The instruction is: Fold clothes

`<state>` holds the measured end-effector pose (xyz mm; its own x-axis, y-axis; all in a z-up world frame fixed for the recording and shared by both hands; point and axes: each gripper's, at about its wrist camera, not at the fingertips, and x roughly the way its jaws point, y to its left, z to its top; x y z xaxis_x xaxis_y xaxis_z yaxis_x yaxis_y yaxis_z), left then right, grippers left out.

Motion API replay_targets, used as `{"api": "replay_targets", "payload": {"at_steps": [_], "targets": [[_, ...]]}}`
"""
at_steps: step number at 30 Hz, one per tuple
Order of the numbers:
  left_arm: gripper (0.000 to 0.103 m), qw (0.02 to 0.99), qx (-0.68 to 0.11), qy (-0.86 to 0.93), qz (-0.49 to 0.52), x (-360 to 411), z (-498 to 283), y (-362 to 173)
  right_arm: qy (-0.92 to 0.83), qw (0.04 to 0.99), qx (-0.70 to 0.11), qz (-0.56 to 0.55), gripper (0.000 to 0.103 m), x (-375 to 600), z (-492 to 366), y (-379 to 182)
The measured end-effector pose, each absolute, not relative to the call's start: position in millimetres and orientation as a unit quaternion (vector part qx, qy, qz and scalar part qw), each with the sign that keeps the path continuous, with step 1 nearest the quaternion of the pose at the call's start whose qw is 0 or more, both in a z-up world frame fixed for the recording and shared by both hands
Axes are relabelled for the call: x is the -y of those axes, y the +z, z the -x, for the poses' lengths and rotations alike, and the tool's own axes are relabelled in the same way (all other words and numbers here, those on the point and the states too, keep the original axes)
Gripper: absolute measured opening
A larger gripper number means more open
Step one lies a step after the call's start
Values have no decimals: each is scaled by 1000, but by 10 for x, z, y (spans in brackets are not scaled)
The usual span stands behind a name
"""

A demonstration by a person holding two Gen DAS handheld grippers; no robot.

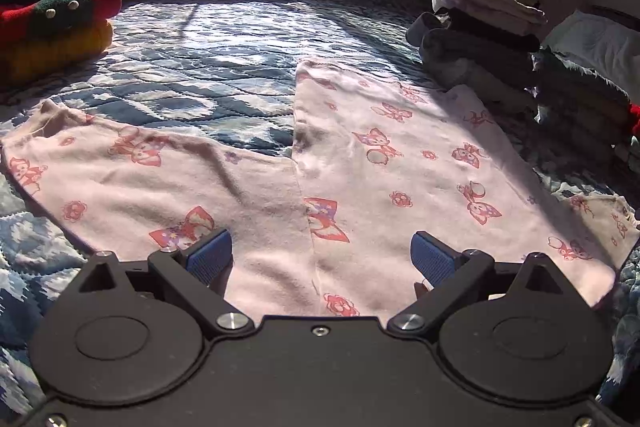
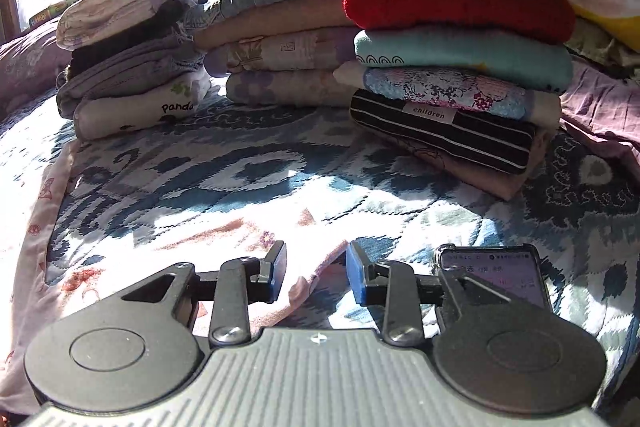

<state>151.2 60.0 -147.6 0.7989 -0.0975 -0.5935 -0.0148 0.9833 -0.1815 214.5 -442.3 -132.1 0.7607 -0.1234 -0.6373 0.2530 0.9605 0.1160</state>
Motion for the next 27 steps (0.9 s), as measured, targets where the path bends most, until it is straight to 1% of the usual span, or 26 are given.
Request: {"api": "replay_targets", "payload": {"at_steps": [1,2,3,4,6,9,11,14,16,19,20,21,22,26,27], "targets": [[98,944,-317,-22,86,-595,-1511,-1477,-96,933,-333,-95,36,4422,-2178,-1325],[98,945,-316,-22,84,-590,-1510,-1478,-91,934,-335,-88,31,4411,-2211,-1326],[98,946,-314,-21,84,-591,-1502,-1467,-90,935,-336,-68,13,4372,-2243,-1319],[98,946,-311,-20,85,-593,-1494,-1455,-94,936,-336,-43,5,4328,-2273,-1314],[98,948,-306,-19,86,-596,-1478,-1432,-102,936,-336,-1,5,4258,-2331,-1301],[96,953,-290,-16,84,-588,-1422,-1367,-118,936,-330,10,6,4252,-2365,-1234],[94,959,-267,-26,88,-569,-1338,-1284,-118,942,-311,49,11,4118,-2305,-1149],[93,962,-250,-73,81,-409,-1247,-1227,-100,948,-283,110,12,3849,-2193,-1020],[86,962,-239,-104,76,-298,-1186,-1192,-26,953,-276,119,12,3612,-2088,-904],[80,956,-247,-149,51,-25,-1126,-1188,103,947,-272,139,11,3200,-1909,-785],[78,954,-250,-161,42,47,-1097,-1204,149,938,-274,150,11,3013,-1832,-774],[73,952,-251,-170,32,113,-1075,-1216,178,930,-282,152,11,2888,-1786,-773],[71,950,-252,-180,22,177,-1051,-1227,202,923,-289,152,11,2773,-1743,-773],[71,942,-244,-230,-21,375,-916,-1228,243,909,-307,140,11,2551,-1640,-834],[71,939,-241,-242,-32,425,-882,-1229,243,908,-312,135,14,2537,-1627,-861]]}}
